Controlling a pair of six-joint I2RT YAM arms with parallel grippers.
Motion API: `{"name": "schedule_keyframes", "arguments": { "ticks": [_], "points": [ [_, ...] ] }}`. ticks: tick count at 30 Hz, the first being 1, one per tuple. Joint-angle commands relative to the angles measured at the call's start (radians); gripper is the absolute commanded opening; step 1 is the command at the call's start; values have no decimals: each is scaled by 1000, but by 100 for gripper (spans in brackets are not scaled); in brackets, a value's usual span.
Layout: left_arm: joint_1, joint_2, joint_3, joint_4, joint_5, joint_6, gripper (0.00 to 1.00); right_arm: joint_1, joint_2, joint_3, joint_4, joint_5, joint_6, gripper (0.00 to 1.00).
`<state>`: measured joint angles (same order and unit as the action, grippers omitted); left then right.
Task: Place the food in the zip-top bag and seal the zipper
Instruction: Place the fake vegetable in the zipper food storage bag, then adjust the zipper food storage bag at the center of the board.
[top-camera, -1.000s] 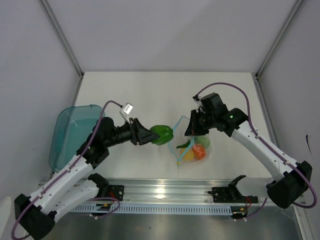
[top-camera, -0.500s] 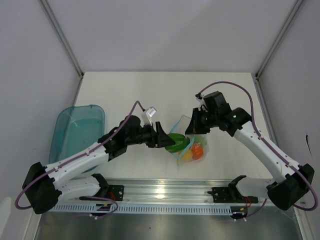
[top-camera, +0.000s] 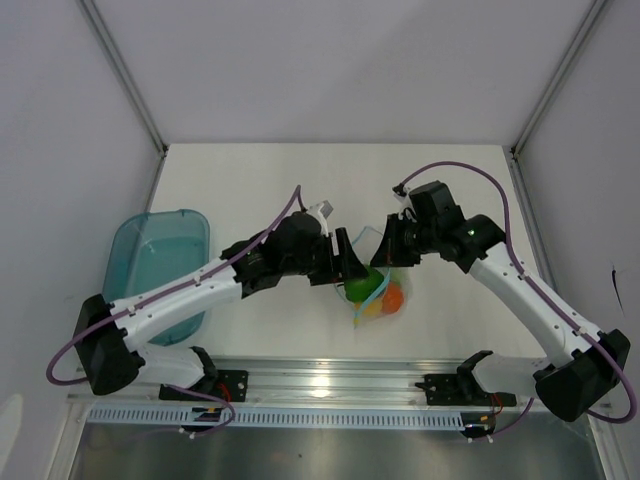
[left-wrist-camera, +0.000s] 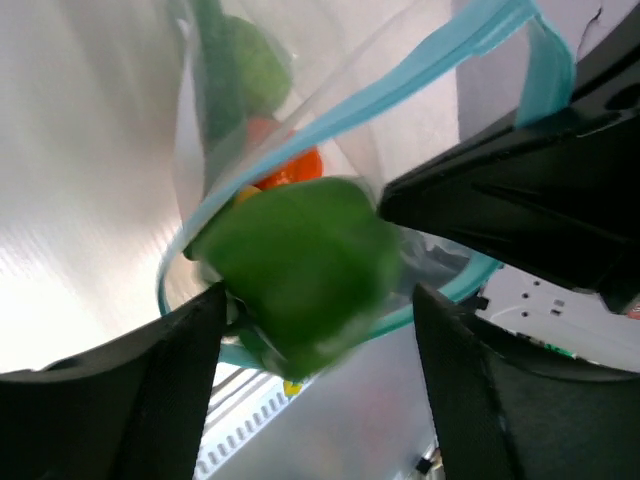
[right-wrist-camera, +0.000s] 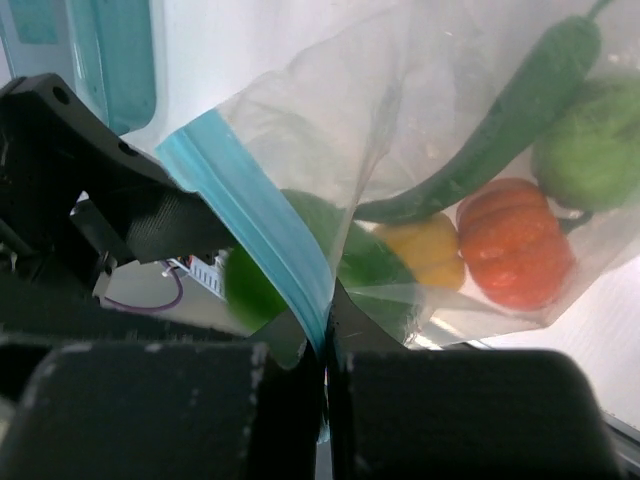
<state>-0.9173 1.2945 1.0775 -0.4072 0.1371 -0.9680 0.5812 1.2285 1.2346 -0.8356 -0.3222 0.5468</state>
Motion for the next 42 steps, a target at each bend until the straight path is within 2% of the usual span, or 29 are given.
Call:
{"name": "schedule_keyframes", "arguments": {
  "ticks": [1,3,6,10,14,17,22,25,26,29,33,37,42],
  "points": [
    [-51,-12,62,13,-76,-35,79,3,-3,40,27,-18,10,0],
    [-63,-23,49,15,-86,-14,92,-4,-7,40,23,-17,8,0],
    [-64,-66,-6,34,-100,14,100,-15,-17,40,15,-20,2,0],
    [-78,-171,-71,45,-184,61,100,-24,-23,35,6,-25,-8,0],
    [-84,-265,-116,-47,-338,98,99,-27,-29,39,1,-32,-15,0],
    [-84,-305,-136,-76,-392,129,97,-27,-29,42,-2,-51,-22,0],
    [-84,-239,-93,-73,-415,196,88,-26,-30,42,-16,-58,-27,0],
    [-84,-174,-59,-39,-398,251,75,-26,-38,45,-17,-63,-27,0],
    [-84,-158,-48,-16,-383,267,67,-26,-41,48,-26,-63,-28,0],
    [-84,-121,-42,50,-324,290,59,-26,-46,52,-40,-54,-33,0],
    [-84,-78,-45,122,-234,296,54,-26,-57,48,-42,-52,-31,0],
    [-84,-34,-42,117,-208,282,48,-26,-55,49,-43,-51,-31,0],
    [-84,-15,-41,122,-183,282,24,-29,-55,54,-43,-46,-36,0]
  ]
}}
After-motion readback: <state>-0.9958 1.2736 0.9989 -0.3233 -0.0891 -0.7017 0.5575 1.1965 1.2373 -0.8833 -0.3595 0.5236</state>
